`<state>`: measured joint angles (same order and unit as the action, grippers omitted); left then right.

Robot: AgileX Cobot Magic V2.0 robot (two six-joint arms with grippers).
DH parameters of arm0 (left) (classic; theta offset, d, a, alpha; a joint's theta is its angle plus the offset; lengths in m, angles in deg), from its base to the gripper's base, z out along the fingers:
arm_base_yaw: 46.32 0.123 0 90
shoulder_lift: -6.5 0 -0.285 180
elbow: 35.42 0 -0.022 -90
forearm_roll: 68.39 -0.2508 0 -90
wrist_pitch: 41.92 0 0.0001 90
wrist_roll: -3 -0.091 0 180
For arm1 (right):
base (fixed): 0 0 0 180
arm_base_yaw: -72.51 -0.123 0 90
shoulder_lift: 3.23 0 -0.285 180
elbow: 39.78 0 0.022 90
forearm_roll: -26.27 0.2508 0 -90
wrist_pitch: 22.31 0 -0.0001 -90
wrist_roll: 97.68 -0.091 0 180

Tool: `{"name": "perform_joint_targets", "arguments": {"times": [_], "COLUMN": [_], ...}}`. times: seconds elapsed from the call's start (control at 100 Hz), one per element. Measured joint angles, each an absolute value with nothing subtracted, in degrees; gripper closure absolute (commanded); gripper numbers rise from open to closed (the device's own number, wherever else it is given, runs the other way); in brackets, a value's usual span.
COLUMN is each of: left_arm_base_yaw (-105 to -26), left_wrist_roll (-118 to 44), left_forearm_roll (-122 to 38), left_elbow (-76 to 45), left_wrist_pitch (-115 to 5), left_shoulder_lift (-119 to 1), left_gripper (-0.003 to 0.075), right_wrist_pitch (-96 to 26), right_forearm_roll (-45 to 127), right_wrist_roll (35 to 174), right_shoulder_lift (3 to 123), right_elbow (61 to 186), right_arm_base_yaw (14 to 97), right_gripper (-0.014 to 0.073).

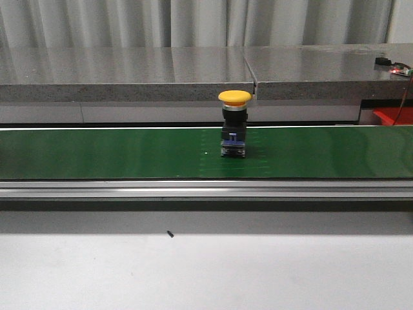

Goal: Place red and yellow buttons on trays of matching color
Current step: 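Set the second yellow button on the belt and open the left gripper, then move the right gripper above the first yellow button riding the belt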

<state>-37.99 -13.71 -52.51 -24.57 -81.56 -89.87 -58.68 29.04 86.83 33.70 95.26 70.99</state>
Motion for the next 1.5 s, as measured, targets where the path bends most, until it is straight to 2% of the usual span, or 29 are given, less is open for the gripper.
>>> {"name": "perform_joint_targets", "arguments": {"times": [0.32,0.57,0.86,0.96,1.03,1.1,1.27,1.5], "left_arm_base_yaw": [-39.67,-39.67,-39.67,-39.67,-39.67,-39.67,-39.67,-39.67], "left_wrist_roll": [-14.41,-15.02,-15.05,-15.05,-15.05,-15.05,-15.14,-15.14], "left_forearm_roll": [-52.4,-52.06,-51.04,-51.04,-50.82,-50.22,-48.88,-48.66], "left_elbow": [-25.68,-21.04,-9.15,-4.95,-2.21,0.25,4.56,5.72], "left_wrist_pitch": [-81.78,-81.02,-80.85,-81.41,-82.18,-83.07,-83.78,-83.76], "left_shoulder_lift": [-81.11,-63.95,-44.17,-38.98,-36.33,-34.17,-31.12,-30.7], "left_gripper": [0.0059,0.0059,0.0078,0.0153,0.0246,0.0372,0.0744,0.0741], "right_wrist_pitch": [-58.68,-58.68,-58.68,-58.68,-58.68,-58.68,-58.68,-58.68], "right_forearm_roll": [29.04,29.04,29.04,29.04,29.04,29.04,29.04,29.04], "right_wrist_roll": [86.83,86.83,86.83,86.83,86.83,86.83,86.83,86.83], "right_shoulder_lift": [33.7,33.7,33.7,33.7,33.7,33.7,33.7,33.7], "right_elbow": [95.26,95.26,95.26,95.26,95.26,95.26,95.26,95.26], "right_arm_base_yaw": [70.99,70.99,70.99,70.99,70.99,70.99,70.99,70.99], "right_gripper": [0.0661,0.0661,0.0661,0.0661,0.0661,0.0661,0.0661,0.0661]}}
